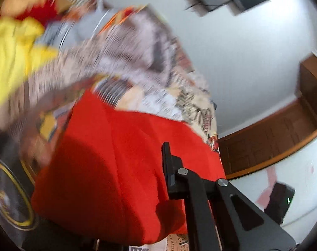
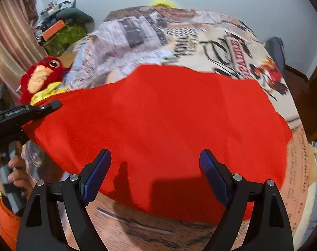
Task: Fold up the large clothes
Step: 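Press the folded jacket flat with the right gripper while the left gripper tucks its edge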
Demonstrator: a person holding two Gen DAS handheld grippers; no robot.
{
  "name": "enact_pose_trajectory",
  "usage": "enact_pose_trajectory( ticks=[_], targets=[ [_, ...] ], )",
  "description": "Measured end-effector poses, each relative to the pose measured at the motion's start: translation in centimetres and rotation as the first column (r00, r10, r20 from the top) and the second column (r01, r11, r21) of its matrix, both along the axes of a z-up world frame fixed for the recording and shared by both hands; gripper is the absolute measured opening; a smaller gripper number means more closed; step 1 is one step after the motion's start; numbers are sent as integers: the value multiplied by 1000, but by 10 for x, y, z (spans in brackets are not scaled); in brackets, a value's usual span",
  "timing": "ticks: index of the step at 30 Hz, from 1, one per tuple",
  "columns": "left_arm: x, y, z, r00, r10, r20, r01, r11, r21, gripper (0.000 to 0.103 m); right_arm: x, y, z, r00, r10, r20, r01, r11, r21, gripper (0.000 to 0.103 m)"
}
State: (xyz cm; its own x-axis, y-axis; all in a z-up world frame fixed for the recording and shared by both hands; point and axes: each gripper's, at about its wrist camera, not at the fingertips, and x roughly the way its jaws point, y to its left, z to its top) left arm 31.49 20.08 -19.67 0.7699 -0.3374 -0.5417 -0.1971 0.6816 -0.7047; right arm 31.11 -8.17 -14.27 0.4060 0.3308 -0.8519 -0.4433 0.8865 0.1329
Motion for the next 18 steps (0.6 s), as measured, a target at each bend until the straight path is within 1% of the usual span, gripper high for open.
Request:
enact_pose_trajectory(
  ticks=[2,5,7,9,10,11,12,14,15,17,18],
  targets=[
    [-7,-3,21,999,-1,37,-2,998,70,6,2,13,-1,1000,19,-9,-19,1000,5,85],
    [-18,-4,42,997,20,76,-32,986,162,6,6,35,-8,998,46,-35,-46,999,6,85],
    [-19,-5,48,996,40,84,-59,973,224,6,6,50,-22,995,72,-70,-72,997,1,85],
    [-18,-8,49,995,59,75,-78,955,286,6,3,60,-36,991,95,-97,-97,995,-18,85],
    [-16,-10,46,996,62,65,-79,950,302,6,-1,68,-45,988,119,-100,-123,992,-35,85],
    [-13,-11,44,997,59,57,-74,948,310,6,-4,73,-47,987,134,-93,-139,989,-48,87],
    [-12,-13,43,997,51,53,-66,947,313,6,-10,79,-51,984,163,-66,-168,983,-78,87],
    [-9,-16,41,998,44,52,-58,948,312,6,-14,84,-51,981,190,-30,-193,974,-118,87],
    [-8,-18,43,998,39,56,-54,949,312,6,-14,82,-50,980,194,-31,-196,974,-117,87],
    [-7,-24,50,998,23,66,-43,948,316,6,-11,74,-45,983,179,-49,-183,980,-84,85],
    [-5,-27,53,997,15,71,-37,946,321,6,-9,64,-39,986,157,-63,-160,986,-50,85]
  ],
)
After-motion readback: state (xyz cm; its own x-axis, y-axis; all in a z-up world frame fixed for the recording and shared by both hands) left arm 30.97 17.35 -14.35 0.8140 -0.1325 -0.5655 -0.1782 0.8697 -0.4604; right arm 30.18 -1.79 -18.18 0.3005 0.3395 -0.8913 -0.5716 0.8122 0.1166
